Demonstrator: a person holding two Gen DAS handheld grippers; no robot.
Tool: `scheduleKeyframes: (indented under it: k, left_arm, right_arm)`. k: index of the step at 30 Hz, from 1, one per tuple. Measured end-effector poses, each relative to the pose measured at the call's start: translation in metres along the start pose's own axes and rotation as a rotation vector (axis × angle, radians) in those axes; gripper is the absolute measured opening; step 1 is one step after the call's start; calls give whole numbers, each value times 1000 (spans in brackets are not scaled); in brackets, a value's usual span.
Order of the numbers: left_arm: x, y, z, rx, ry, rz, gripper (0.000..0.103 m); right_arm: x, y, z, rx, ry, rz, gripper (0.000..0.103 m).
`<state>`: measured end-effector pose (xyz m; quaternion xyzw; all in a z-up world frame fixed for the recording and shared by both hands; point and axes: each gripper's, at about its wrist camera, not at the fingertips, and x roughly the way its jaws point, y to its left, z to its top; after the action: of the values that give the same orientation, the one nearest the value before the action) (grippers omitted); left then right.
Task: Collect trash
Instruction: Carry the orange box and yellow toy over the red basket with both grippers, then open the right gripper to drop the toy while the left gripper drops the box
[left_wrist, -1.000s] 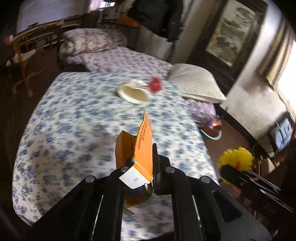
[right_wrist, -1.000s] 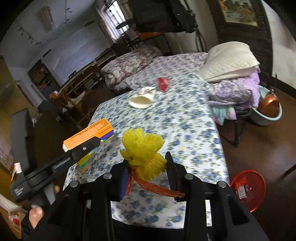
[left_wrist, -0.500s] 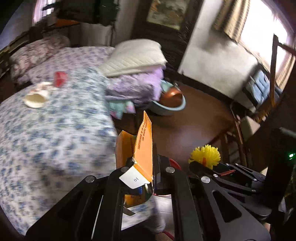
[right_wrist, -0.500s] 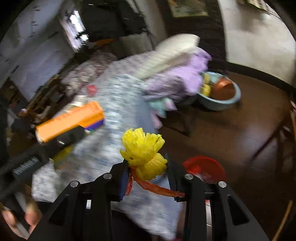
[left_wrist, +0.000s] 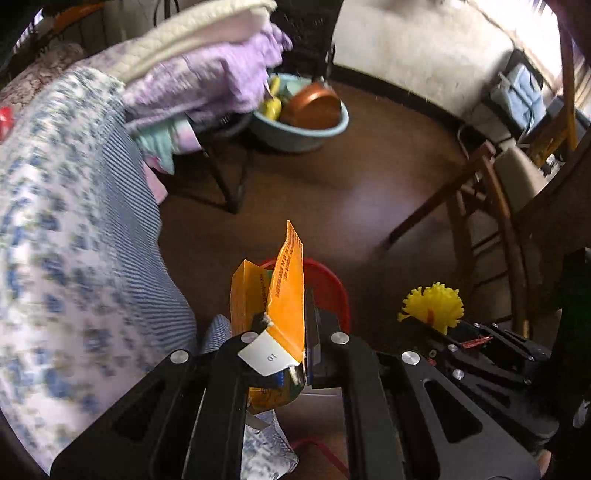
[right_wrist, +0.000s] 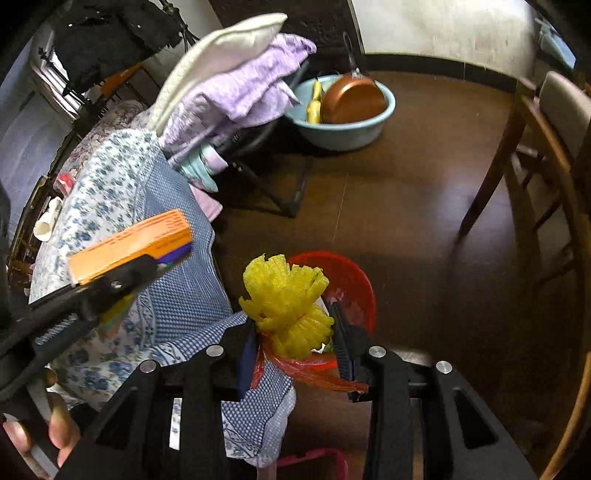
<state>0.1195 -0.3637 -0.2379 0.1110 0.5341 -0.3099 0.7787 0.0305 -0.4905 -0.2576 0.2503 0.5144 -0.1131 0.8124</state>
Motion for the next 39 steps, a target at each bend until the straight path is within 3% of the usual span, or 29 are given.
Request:
scheduleKeyframes:
  k: [8, 18, 20, 24, 31, 37, 39]
  left_arm:
    - [43, 3, -7, 0, 79, 12, 9]
    - [59, 2, -7, 2, 107, 21, 9]
    - [60, 1, -7, 2, 109, 20, 9]
    - [63, 3, -6, 0, 112, 26, 9]
    - [77, -1, -9, 14, 150, 25, 9]
    - [117, 1, -15, -33, 263, -80, 9]
    - [127, 2, -17, -37, 282, -80, 9]
  right_arm:
    - [58, -6, -3, 0, 95, 2, 37]
    - [106, -12, -6, 11, 157, -15, 38]
    - [110, -14, -5, 8, 154, -19, 39]
    - [119, -17, 0, 11, 148, -54, 63]
    - [115, -27, -10, -5, 201, -69, 63]
    - [105, -46, -32, 7, 245, -99, 64]
    - [101, -55, -38, 22, 249, -106, 64]
